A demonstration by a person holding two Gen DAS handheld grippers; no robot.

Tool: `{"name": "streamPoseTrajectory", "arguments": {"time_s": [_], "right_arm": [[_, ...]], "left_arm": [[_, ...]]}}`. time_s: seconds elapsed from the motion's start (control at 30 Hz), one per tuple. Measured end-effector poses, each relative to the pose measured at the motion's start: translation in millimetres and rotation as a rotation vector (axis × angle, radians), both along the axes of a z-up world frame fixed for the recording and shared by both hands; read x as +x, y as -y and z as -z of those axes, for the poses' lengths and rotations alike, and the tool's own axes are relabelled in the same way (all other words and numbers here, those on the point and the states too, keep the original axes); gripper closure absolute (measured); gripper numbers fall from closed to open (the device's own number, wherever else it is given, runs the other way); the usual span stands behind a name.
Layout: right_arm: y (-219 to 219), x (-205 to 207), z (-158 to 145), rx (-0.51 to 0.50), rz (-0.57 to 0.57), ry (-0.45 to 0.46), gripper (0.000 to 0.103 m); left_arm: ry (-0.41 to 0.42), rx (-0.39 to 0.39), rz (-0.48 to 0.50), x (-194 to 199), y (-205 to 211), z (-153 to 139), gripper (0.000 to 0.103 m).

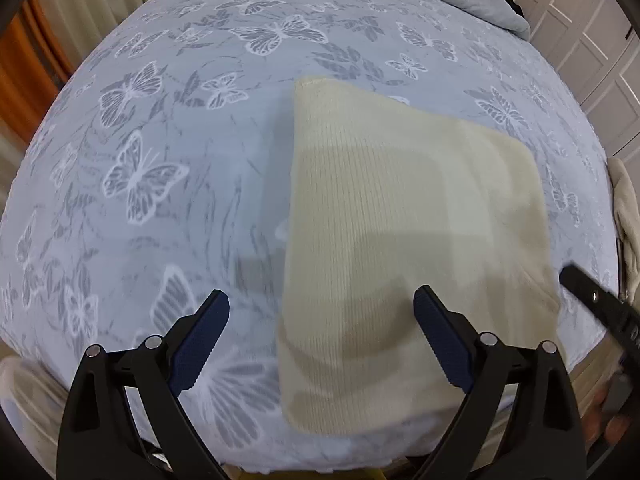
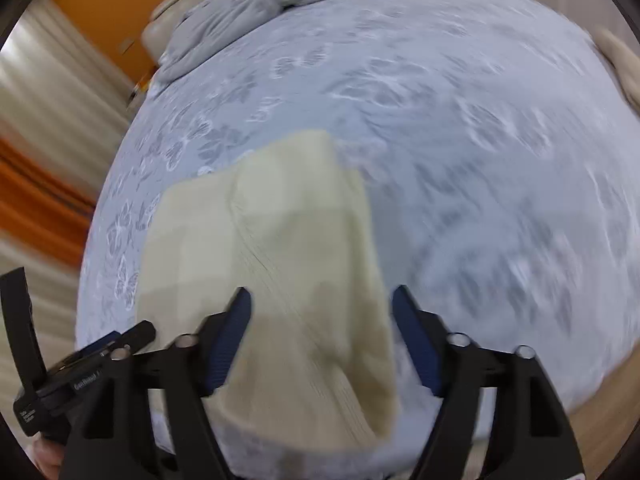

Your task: Fold small clothes

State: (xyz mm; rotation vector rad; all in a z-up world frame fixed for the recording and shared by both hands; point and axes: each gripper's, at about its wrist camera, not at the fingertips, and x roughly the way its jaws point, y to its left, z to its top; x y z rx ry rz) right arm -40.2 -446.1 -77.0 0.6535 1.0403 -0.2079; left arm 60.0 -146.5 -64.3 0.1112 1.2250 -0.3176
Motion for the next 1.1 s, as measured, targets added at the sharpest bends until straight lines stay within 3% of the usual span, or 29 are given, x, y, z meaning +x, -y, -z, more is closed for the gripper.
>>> {"name": "streamPoseTrajectory", "arguments": {"time_s": [0.2, 0.5, 0.6, 0.63, 0.8, 0.93, 0.97, 1.1], "right_arm": [[3, -15, 44, 0.148, 0.035, -0.085, 0.028], [5, 8, 72, 0.339, 0.018, -0.048, 0.017], [6, 19, 85, 0.393, 0.036, -0.006, 0.014], [6, 21, 87, 0.402, 0.035, 0.014, 0.006], [5, 35, 88, 0.396, 0.020, 0.079, 0.005], [7, 45, 92, 0.427, 0.020, 0.112, 0.005], [7, 43, 92, 0.427, 0.019, 0.115, 0.005], [7, 42, 94, 0.441, 0.025, 0.132, 0.005]], "left_arm": [[-0.053, -0.021, 0.006, -18, 6, 5, 0.011], [-0.099, -0.058, 0.006, -15, 11, 19, 0.010], [-0.126, -0.096, -0.012, -7, 9, 28, 0.005], [-0.147, -0.126, -0.028, -2, 6, 32, 0.005], [-0.238, -0.352, -0.090, 20, -21, 51, 0.005], [-0.410, -0.583, -0.140, 34, -38, 90, 0.005], [-0.419, -0.628, -0.159, 34, -40, 96, 0.005], [-0.382, -0.622, -0.167, 32, -33, 95, 0.005]]}}
